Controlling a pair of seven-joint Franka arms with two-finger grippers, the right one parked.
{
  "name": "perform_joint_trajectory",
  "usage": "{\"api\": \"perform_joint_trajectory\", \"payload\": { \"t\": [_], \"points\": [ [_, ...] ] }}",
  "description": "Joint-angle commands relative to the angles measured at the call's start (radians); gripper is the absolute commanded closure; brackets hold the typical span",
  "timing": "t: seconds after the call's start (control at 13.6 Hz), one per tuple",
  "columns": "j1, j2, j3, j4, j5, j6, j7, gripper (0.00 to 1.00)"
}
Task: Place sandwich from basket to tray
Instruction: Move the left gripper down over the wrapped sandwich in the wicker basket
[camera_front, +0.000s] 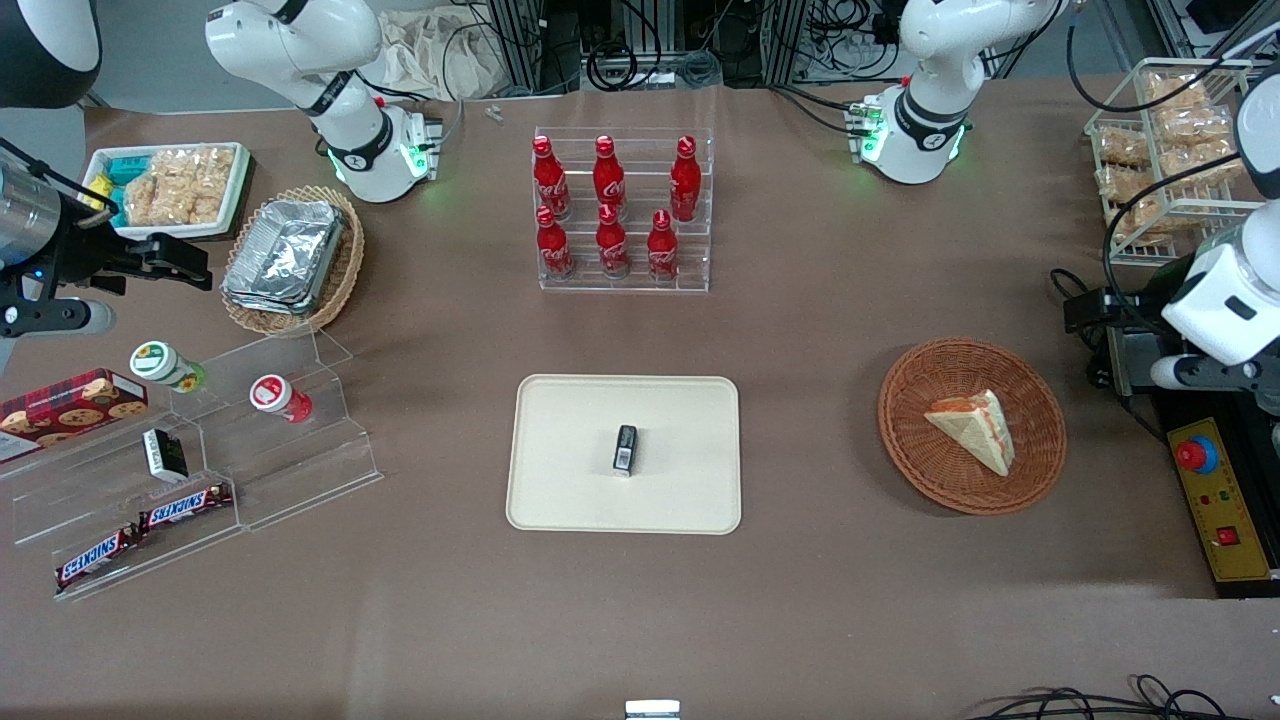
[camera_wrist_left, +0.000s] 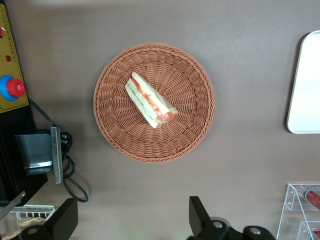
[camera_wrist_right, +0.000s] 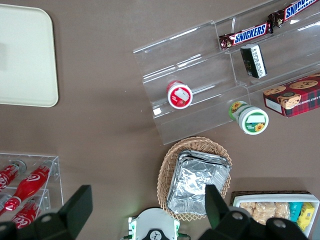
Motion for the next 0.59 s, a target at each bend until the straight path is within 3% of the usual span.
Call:
{"api": "perform_joint_trajectory", "payload": {
  "t": [0.0,0.29,0.52],
  "points": [
    [-0.009,0.026,0.001,0.035,0.016,-0.035,-0.024,0.00],
    [-0.008,0.038,0.003,0.044,0.030,-0.034,-0.036,0.00],
    [-0.002,0.039,0.006,-0.018,0.029,0.020,-0.272,0.00]
  ]
}}
